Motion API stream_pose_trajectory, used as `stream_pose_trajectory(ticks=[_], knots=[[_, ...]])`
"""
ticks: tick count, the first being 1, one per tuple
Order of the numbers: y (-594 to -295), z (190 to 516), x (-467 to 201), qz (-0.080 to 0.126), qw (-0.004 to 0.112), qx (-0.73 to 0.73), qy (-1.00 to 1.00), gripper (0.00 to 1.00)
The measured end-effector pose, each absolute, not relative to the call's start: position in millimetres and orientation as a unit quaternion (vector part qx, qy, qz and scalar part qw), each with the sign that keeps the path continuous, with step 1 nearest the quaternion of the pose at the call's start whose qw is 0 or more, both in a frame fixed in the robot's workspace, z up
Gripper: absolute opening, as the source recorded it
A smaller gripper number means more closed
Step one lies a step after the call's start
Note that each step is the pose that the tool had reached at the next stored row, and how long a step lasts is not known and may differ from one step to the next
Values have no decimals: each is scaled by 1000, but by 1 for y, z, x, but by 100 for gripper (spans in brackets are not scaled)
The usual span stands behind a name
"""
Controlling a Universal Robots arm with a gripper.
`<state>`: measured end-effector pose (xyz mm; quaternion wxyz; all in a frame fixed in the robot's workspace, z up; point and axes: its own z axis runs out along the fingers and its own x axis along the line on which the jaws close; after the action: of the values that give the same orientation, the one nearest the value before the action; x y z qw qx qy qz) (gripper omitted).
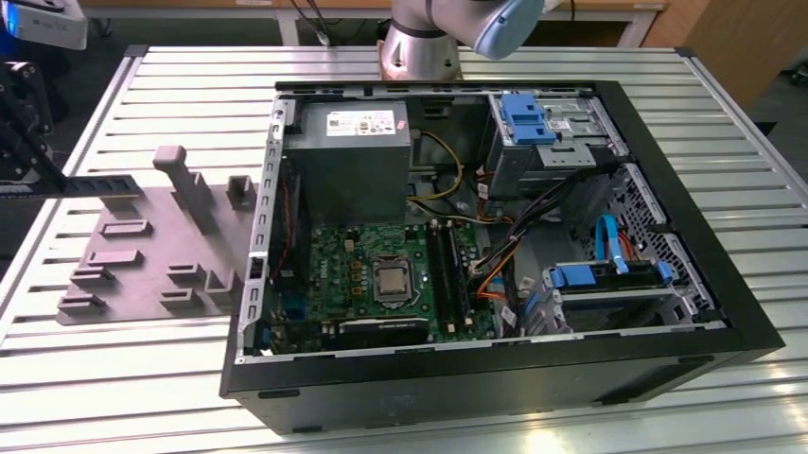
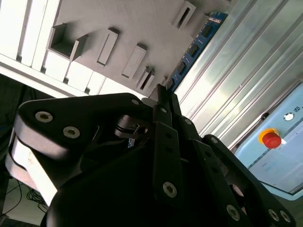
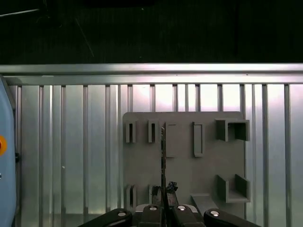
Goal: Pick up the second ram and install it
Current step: 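Pick up the second ram and move it above second insertion slot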
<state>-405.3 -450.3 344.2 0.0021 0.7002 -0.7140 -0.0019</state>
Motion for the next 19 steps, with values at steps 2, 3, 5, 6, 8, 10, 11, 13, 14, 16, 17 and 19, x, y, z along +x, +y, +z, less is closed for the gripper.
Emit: stream_pose_trajectory(ticks=[2, 3, 5, 6, 8, 10, 11, 13, 14, 16, 17, 19], knots=[[-450, 346, -405, -2, 2, 700, -714, 14], [-450, 347, -405, -2, 2, 700, -714, 14], [-450, 349, -405, -2, 2, 700, -714, 14], [-450, 350, -405, -2, 2, 700, -714, 14], [-450, 352, -405, -2, 2, 700, -714, 14], [-450, 355, -405, -2, 2, 700, -714, 14], [-450, 356, -405, -2, 2, 700, -714, 14], [-449, 358, -405, -2, 2, 700, -714, 14], [-449, 359, -405, -2, 2, 700, -714, 14], [-449, 361, -405, -2, 2, 700, -714, 14], [-449, 362, -405, -2, 2, 700, -714, 14], [-449, 364, -405, -2, 2, 700, -714, 14]])
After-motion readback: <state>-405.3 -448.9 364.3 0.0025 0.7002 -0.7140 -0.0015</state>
